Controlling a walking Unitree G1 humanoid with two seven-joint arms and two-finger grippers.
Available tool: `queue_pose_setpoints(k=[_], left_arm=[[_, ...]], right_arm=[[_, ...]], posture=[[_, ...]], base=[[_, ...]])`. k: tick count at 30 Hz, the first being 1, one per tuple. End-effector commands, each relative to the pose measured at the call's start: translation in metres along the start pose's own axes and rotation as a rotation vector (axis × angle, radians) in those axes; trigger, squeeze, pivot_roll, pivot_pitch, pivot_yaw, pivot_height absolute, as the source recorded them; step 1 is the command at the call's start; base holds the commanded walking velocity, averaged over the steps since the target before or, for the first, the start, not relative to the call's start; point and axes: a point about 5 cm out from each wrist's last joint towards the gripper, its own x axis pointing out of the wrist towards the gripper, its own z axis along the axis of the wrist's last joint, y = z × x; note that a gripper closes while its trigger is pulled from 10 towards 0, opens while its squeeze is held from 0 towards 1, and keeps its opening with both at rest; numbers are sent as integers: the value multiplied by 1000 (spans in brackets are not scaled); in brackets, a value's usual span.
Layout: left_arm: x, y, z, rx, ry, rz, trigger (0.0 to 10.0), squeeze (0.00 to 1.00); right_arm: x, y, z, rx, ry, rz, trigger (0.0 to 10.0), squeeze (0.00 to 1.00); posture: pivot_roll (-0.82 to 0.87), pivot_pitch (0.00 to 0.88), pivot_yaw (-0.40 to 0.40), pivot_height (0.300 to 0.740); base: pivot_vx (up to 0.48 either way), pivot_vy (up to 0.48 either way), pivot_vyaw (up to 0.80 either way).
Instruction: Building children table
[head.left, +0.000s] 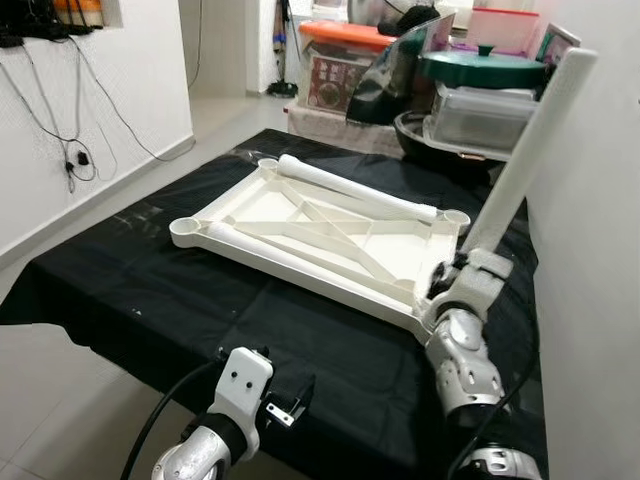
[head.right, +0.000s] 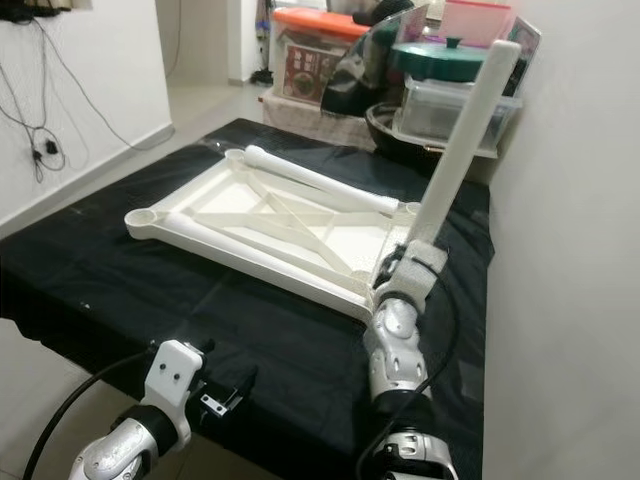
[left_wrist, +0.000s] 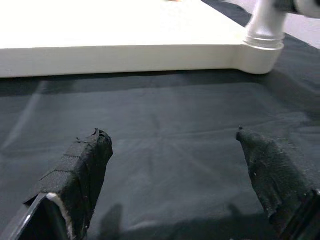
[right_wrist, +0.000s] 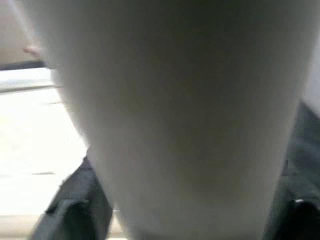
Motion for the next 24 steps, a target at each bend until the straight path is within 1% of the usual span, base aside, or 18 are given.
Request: queue_pose_setpoints(k=[1, 2, 3, 5, 6, 7, 8, 9, 10, 11, 13, 14, 16, 17, 19, 22, 23, 24], left_arm=[[0, -2, -3, -8, 16, -10, 10000, 0], [0, -2, -3, -9, 16, -9, 10000, 0], [0, -2, -3, -9, 16, -9, 10000, 0], [0, -2, -3, -9, 16, -9, 10000, 0], [0, -2, -3, -9, 16, -9, 10000, 0], [0, -2, -3, -9, 16, -9, 10000, 0], [1, -2, -3, -10, 16, -10, 10000, 0], [1, -2, -3, -10, 16, -10, 10000, 0], [1, -2, -3, -10, 16, -10, 10000, 0], [1, -2, -3, -10, 16, -10, 10000, 0], [1, -2, -4, -9, 16, -10, 10000, 0], [1, -2, -4, -9, 16, -10, 10000, 0], [1, -2, -4, -7, 15, -10, 10000, 0], [1, -2, -4, -7, 15, -10, 10000, 0], [1, -2, -4, -5, 16, -10, 10000, 0], [1, -2, -4, -5, 17, -11, 10000, 0], [1, -2, -4, -6, 17, -11, 10000, 0], [1, -2, -4, -6, 17, -11, 10000, 0]], right_arm=[[3, 13, 10, 23, -57, 87, 10000, 1000], [5, 25, 15, 80, -67, 243, 10000, 0], [6, 32, 20, 126, -70, 379, 10000, 0], [6, 32, 20, 126, -70, 379, 10000, 0], [5, 38, 25, 157, -51, 563, 10000, 0], [1, 41, 28, 171, -30, 684, 10000, 0], [-6, 41, 28, 143, 24, 868, 10000, 0], [-6, 41, 28, 143, 24, 868, 10000, 0], [-11, 39, 28, 126, 67, 983, 10000, 0], [-11, 39, 28, 126, 67, 983, 10000, 0], [-27, 34, 23, 42, 191, 1241, 10000, 0], [-27, 34, 23, 42, 191, 1241, 10000, 0], [-41, 28, 17, -73, 310, 1464, 10000, 0], [-41, 28, 17, -73, 310, 1464, 10000, 0], [-45, 28, 15, -125, 355, 1552, 10000, 0], [-44, 32, 15, -158, 355, 1593, 10000, 0], [-43, 34, 15, -171, 349, 1599, 7137, 0], [-43, 34, 15, -171, 349, 1599, 7137, 0]], posture=[[221, 0, -99, 740], [221, 0, -99, 740], [220, 0, -96, 740], [220, 0, -96, 740], [219, 0, -97, 740], [219, 0, -97, 740], [216, 0, -97, 740], [216, 0, -97, 740], [216, 0, -97, 740], [216, 0, -97, 740], [219, 0, -99, 740], [219, 0, -99, 740], [223, 0, -101, 740], [223, 0, -101, 740], [224, 0, -101, 740], [223, 0, -99, 740], [223, 0, -100, 740], [223, 0, -100, 740]], base=[[0, 0, 0], [0, 0, 0], [0, 0, 0], [0, 0, 0], [0, 0, 0], [0, 0, 0], [0, 0, 0], [0, 0, 0], [0, 0, 0], [0, 0, 0], [0, 0, 0], [0, 0, 0], [0, 0, 0], [0, 0, 0], [0, 0, 0], [0, 0, 0], [0, 0, 0], [0, 0, 0]])
